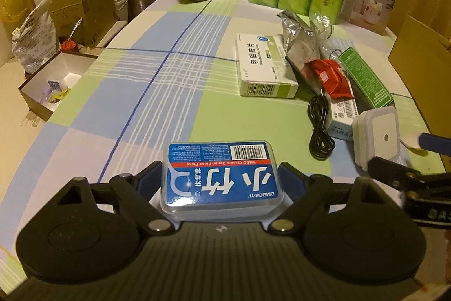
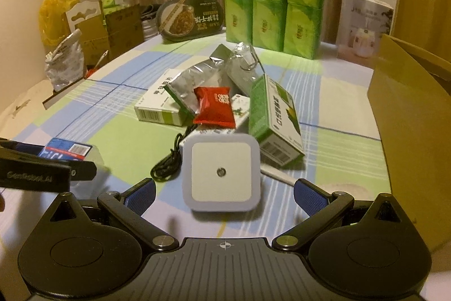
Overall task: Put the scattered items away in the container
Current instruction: 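Grasp the blue floss box with the left tool while the right tool grasps the night light, then carry both items over the cardboard box and open both tools to drop them, then move both open tools back over the items on the table, then grasp the white cream box with the left tool while the right tool grasps the green-white box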
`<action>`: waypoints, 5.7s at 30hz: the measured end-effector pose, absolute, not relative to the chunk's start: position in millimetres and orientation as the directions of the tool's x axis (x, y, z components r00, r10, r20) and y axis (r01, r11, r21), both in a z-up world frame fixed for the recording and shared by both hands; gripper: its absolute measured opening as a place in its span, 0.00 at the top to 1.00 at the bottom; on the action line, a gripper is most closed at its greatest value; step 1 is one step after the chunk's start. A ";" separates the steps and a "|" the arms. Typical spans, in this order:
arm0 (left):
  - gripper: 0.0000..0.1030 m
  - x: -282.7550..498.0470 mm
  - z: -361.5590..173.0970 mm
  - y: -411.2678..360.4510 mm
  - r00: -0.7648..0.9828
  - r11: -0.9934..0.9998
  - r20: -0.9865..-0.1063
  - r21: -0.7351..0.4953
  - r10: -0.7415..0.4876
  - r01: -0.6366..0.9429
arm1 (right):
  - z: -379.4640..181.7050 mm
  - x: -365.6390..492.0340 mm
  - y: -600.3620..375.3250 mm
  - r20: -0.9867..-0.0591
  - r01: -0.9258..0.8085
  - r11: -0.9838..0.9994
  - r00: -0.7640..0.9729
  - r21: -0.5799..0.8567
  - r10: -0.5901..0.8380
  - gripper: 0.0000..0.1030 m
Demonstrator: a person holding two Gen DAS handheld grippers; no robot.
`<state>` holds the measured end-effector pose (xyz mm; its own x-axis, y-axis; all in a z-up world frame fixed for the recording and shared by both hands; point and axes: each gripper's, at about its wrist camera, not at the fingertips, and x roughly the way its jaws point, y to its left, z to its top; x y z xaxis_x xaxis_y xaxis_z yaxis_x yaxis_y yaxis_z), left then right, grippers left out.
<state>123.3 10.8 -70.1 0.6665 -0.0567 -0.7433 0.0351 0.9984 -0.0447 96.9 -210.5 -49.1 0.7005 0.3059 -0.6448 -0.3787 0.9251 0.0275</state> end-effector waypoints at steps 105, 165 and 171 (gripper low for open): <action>0.15 129.9 45.1 -280.5 0.620 0.791 -0.580 -0.072 -0.529 0.608 | 68.6 89.4 -494.0 -0.551 -0.006 0.999 0.834 0.040 0.027 0.16; 0.14 123.3 -37.5 -28.6 0.676 0.946 -0.699 -0.003 -0.233 0.323 | 2.1 76.6 -280.5 -0.674 -0.417 0.907 0.686 -0.055 0.275 0.17; 0.14 139.8 -48.3 -36.4 0.665 0.940 -0.701 -0.021 -0.257 0.342 | -7.4 96.9 -279.0 -0.678 -0.421 0.907 0.676 -0.034 0.288 0.17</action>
<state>139.8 -36.4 -48.3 0.6651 -0.2574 -0.7009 0.3417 0.9396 -0.0208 96.9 -279.0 -7.4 0.6758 0.2882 -0.6783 -0.4208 0.9065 -0.0341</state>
